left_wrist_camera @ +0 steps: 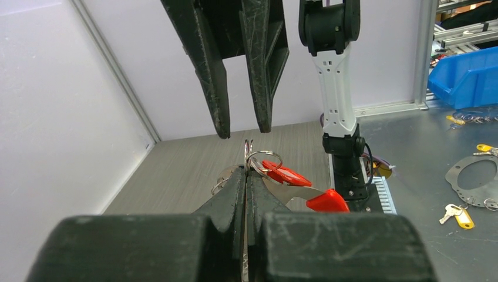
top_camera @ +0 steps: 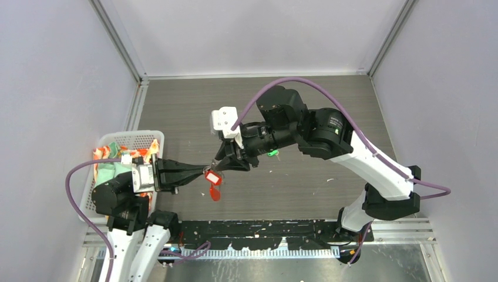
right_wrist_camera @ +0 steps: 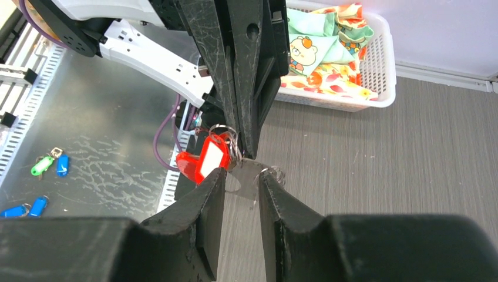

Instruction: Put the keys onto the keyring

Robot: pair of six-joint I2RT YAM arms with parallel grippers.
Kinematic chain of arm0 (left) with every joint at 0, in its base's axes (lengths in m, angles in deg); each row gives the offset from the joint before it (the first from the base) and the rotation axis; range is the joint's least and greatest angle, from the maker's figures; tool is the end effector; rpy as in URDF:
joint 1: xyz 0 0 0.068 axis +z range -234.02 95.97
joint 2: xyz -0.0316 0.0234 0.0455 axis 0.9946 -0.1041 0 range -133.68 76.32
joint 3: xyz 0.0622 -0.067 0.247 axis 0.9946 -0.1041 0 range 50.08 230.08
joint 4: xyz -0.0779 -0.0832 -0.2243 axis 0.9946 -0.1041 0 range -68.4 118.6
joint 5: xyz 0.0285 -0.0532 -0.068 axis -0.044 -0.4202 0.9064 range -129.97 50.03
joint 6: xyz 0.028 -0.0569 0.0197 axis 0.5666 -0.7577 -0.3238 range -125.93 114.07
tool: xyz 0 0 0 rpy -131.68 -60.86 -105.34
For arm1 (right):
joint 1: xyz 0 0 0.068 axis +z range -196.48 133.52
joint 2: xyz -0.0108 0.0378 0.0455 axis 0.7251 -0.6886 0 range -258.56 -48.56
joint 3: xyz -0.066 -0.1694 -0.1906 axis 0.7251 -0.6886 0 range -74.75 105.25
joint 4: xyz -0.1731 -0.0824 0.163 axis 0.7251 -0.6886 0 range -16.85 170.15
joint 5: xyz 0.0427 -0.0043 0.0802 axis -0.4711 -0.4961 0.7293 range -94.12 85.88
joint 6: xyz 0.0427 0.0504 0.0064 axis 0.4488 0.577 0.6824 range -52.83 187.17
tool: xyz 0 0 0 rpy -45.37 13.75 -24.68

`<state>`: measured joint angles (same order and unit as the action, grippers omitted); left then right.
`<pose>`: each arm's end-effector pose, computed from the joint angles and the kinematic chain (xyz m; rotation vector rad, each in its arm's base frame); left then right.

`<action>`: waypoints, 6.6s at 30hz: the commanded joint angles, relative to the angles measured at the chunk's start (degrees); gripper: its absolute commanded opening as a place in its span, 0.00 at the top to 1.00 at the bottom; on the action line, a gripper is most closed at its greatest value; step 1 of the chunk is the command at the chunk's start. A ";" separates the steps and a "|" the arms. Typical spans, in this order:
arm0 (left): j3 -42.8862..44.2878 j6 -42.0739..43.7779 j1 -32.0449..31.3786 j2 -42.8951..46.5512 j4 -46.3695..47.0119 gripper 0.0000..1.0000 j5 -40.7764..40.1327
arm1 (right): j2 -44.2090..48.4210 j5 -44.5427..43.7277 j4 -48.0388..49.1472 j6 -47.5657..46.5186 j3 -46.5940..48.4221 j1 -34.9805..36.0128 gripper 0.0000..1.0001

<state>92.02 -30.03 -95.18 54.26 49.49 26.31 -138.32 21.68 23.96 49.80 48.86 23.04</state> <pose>0.0461 -0.0582 0.4072 1.0299 0.9122 -1.0141 0.0810 0.2820 0.5022 -1.6324 1.2674 1.0220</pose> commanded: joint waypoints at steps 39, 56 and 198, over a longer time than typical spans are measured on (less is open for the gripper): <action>2.69 22.39 -0.41 4.57 -30.52 0.59 -2.16 | 1.71 -3.25 0.45 10.40 -3.52 -2.67 0.99; 0.00 -2.32 -0.52 0.99 -21.25 0.49 -0.32 | -0.85 -9.79 -4.75 12.67 -3.38 -2.78 0.99; 20.92 30.75 -0.44 -16.26 -59.14 1.00 7.65 | -1.75 -1.43 -6.61 3.22 -3.79 -4.01 0.55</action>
<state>110.27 -2.82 -95.90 38.52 -5.48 32.87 -139.26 18.34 22.59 56.89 39.98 18.47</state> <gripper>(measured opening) 0.020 0.469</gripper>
